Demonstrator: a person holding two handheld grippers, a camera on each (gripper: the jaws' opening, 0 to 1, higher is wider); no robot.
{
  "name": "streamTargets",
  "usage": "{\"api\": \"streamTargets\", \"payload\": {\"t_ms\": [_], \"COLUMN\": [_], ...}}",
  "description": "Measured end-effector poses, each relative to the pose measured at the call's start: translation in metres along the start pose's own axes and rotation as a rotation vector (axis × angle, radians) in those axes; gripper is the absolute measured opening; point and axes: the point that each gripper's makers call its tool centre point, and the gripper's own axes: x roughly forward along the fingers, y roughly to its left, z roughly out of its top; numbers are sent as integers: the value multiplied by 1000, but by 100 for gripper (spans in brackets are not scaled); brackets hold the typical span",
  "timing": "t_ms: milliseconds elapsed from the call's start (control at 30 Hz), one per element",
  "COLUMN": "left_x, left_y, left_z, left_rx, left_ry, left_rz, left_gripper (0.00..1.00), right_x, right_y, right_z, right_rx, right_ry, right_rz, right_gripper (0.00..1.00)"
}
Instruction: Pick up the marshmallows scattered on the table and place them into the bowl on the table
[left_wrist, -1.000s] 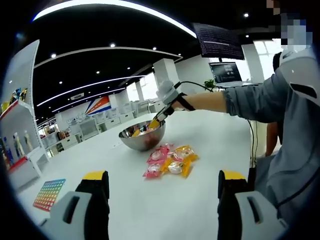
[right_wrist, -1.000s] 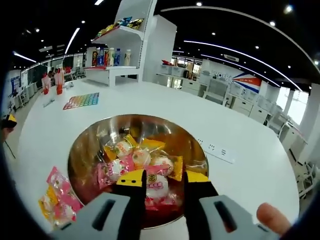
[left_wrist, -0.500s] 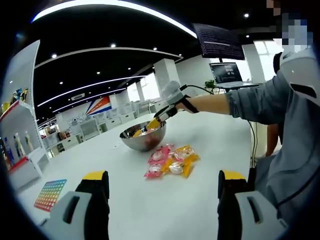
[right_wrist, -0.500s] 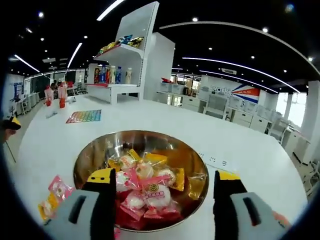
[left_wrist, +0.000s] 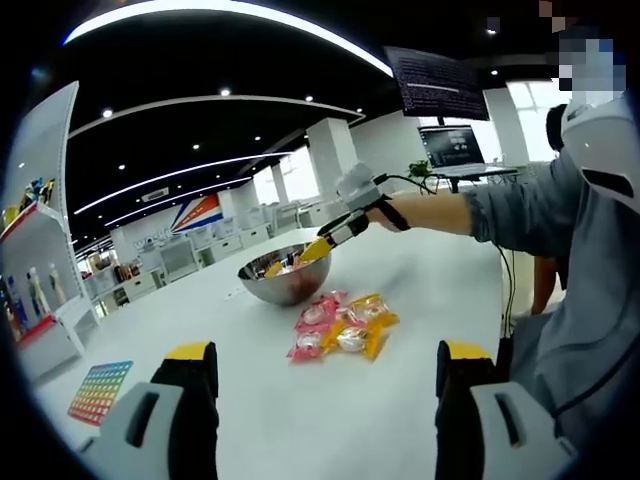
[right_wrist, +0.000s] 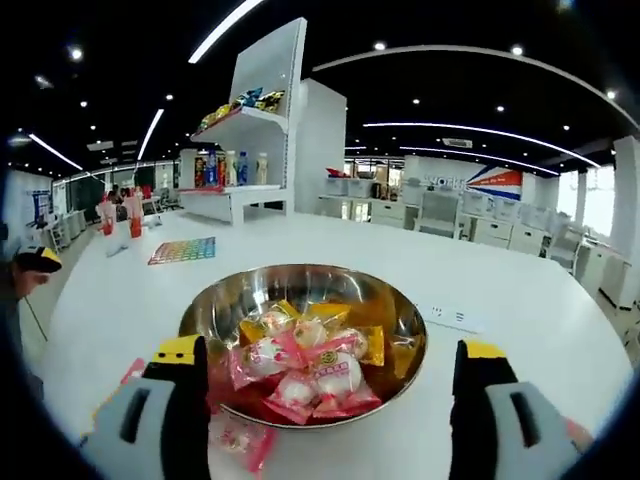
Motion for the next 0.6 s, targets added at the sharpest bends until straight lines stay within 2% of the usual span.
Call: {"api": "streamTargets", "payload": {"t_ms": [167, 300, 467, 600], "left_x": [2, 7, 12, 15], "left_y": [0, -2, -2, 0], "left_z": [0, 3, 7, 13], "left_rx": [-3, -3, 1, -4], "left_ry": [0, -12, -19, -36], "left_rz": [2, -2, 0, 2], "left_gripper": [90, 90, 91, 92], "right_x": [-28, -60, -105, -152], "right_y": [11, 26, 43, 61], "right_z": [11, 24, 47, 69], "right_rx": [26, 36, 24, 1], "right_ry": [-73, -143, -239, -335], "right_rz": [19, 40, 62, 84], "right_gripper": [97, 97, 97, 97]}}
